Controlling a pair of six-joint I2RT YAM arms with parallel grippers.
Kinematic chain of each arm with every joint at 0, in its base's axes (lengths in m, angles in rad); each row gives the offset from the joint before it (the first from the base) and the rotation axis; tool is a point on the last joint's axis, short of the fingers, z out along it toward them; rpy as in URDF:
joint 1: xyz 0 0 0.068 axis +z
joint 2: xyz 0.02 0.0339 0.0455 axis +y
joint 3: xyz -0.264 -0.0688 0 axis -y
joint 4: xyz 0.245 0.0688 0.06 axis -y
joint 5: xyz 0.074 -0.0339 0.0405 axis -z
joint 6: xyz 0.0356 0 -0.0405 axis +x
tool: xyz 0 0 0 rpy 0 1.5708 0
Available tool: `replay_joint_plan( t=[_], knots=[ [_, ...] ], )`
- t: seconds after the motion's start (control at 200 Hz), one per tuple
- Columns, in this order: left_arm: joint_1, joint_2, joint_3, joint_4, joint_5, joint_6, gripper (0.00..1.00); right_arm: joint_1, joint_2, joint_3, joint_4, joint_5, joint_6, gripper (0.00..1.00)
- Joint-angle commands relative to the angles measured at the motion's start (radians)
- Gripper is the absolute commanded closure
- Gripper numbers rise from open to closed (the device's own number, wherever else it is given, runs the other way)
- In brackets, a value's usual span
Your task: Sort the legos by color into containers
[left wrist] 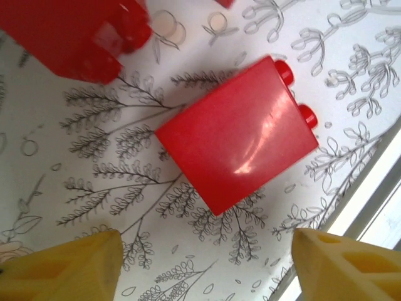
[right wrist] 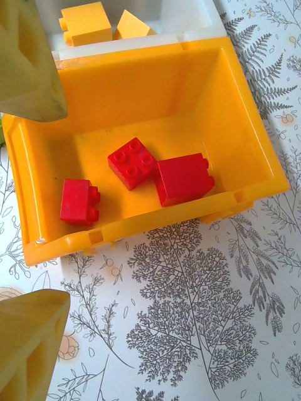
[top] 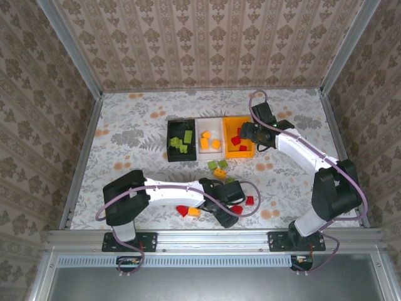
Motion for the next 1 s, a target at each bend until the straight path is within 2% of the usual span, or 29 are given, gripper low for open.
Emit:
replay_joint_plan(
  t=[0.0, 0.235, 0.435, 0.83, 0.995],
  knots=[
    [0.0, 0.007, 0.053, 0.01, -0.034, 0.015, 0.22, -0.008, -0.022, 0.004, 0.005, -0.015, 0.01, 0.28],
    [-0.002, 0.12, 0.164, -0.001, -0.024, 0.053, 0.2, -0.02, -0.029, 0.006, 0.002, -0.025, 0.009, 0.28],
    [-0.002, 0.178, 0.2, -0.029, -0.015, 0.05, 0.23, -0.035, -0.05, -0.004, 0.009, -0.034, 0.011, 0.27],
    [0.0, 0.165, 0.192, -0.045, -0.04, 0.044, 0.55, -0.048, -0.054, -0.015, 0.032, -0.046, 0.022, 0.27],
    [0.0, 0.109, 0.143, -0.021, -0.075, 0.029, 0.6, -0.049, -0.061, -0.013, 0.031, -0.047, 0.026, 0.28]
  ],
)
